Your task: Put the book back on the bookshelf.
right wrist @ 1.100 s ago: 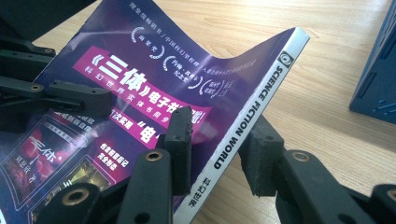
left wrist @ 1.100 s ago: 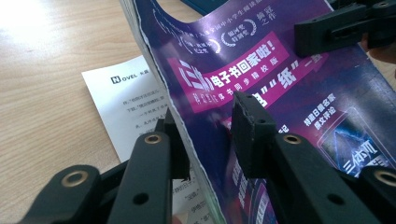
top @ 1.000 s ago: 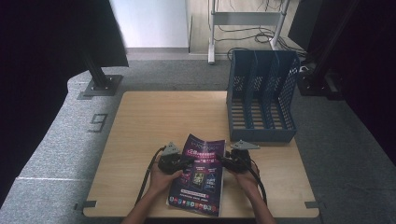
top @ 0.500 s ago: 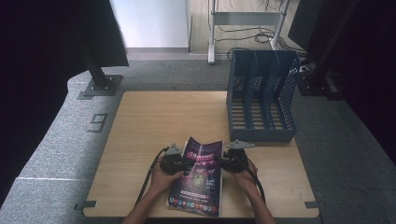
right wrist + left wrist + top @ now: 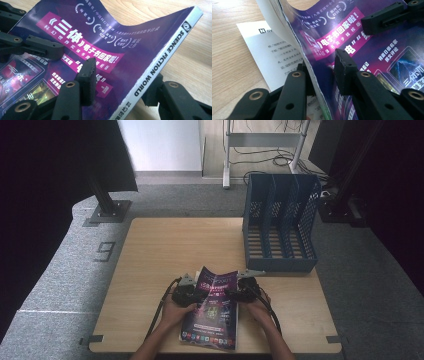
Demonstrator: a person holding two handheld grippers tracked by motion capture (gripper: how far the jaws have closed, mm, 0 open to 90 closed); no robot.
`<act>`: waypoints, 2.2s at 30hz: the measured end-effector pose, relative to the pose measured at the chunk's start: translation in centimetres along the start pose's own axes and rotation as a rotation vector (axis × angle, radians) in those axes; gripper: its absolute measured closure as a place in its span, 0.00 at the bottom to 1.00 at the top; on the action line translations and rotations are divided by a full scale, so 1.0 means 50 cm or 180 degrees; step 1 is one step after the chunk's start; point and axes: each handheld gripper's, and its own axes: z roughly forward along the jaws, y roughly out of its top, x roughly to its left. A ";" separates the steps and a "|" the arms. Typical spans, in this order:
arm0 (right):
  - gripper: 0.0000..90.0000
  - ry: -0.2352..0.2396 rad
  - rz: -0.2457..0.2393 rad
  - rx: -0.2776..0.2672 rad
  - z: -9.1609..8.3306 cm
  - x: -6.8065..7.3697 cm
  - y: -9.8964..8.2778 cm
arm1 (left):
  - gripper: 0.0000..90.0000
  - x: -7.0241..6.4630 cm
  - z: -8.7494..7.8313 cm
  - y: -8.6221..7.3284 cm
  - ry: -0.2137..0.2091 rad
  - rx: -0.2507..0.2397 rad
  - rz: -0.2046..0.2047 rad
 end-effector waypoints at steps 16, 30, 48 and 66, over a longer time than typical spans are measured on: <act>0.74 0.0089 0.0074 -0.0171 -0.011 0.000 0.001 | 0.83 -0.001 -0.004 -0.002 -0.0038 -0.0084 0.0029; 0.76 0.0076 -0.0095 -0.0494 -0.065 0.031 0.020 | 0.87 -0.004 -0.052 0.020 -0.0175 -0.0393 0.0098; 0.79 0.0132 -0.0275 -0.0834 -0.127 0.061 0.042 | 0.92 -0.029 -0.118 0.049 -0.0190 -0.0771 0.0249; 0.81 0.0152 -0.0339 -0.0956 -0.151 0.070 0.048 | 0.94 -0.045 -0.143 0.060 -0.0152 -0.0938 0.0380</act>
